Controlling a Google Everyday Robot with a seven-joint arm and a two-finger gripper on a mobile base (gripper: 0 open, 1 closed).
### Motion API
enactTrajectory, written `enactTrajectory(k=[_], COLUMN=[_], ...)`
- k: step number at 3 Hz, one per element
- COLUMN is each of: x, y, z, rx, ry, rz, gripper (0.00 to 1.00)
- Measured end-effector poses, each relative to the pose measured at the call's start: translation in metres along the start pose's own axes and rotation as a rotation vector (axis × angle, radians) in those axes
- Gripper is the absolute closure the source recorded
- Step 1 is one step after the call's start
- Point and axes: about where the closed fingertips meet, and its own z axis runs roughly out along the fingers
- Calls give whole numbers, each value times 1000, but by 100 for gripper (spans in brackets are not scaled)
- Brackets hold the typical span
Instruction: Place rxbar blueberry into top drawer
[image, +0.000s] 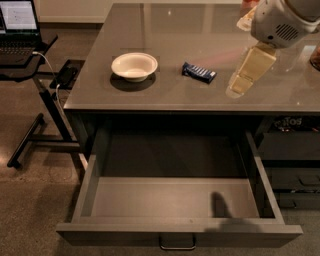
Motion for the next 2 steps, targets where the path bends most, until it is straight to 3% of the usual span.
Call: enactTrajectory(k=[2], x=[8], y=[-21], z=[19], rx=[22], ry=[-33], rz=[33], gripper=[0])
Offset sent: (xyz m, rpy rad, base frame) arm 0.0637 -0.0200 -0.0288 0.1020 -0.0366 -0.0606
